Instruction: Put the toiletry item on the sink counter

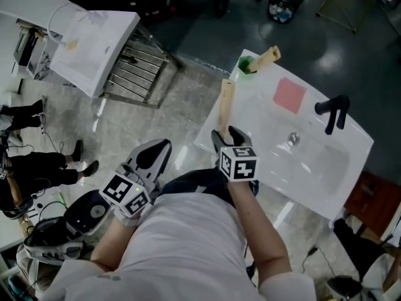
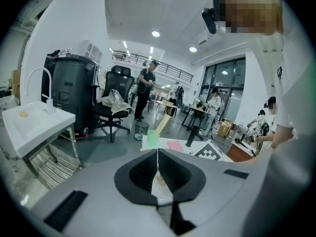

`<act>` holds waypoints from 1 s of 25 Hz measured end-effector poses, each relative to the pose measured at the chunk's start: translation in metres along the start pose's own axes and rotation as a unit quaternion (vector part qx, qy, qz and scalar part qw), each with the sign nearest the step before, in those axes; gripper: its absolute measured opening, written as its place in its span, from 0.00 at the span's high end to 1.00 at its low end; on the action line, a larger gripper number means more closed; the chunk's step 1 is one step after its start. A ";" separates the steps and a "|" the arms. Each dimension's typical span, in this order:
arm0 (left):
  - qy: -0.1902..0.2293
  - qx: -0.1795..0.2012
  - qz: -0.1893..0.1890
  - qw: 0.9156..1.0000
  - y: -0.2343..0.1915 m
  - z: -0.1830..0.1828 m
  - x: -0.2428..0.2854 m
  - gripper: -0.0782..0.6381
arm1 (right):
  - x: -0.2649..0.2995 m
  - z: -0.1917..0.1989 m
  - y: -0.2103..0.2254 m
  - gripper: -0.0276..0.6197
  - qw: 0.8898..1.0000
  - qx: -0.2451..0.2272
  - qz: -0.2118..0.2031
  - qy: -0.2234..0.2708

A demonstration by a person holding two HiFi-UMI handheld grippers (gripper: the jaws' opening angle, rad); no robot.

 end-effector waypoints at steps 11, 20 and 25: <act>0.022 -0.001 0.029 0.999 0.036 -0.026 0.016 0.87 | -0.055 -0.045 -0.010 0.89 0.996 -0.017 -0.029 0.077; 0.041 0.007 0.061 0.997 0.083 -0.049 0.038 0.87 | -0.118 -0.078 -0.020 0.90 0.987 -0.039 -0.056 0.143; 0.048 0.011 0.089 0.995 0.115 -0.060 0.055 0.87 | -0.155 -0.088 -0.014 0.90 0.984 -0.040 -0.047 0.165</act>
Point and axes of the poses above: the fingertips, and each gripper's own axes: x forward along the fingers, y to its right, z out of its underside, the point moved 2 cm from there along -x, backward along the fingers, and after that the axes turned 12 degrees about -z, right-handed, at the moved point
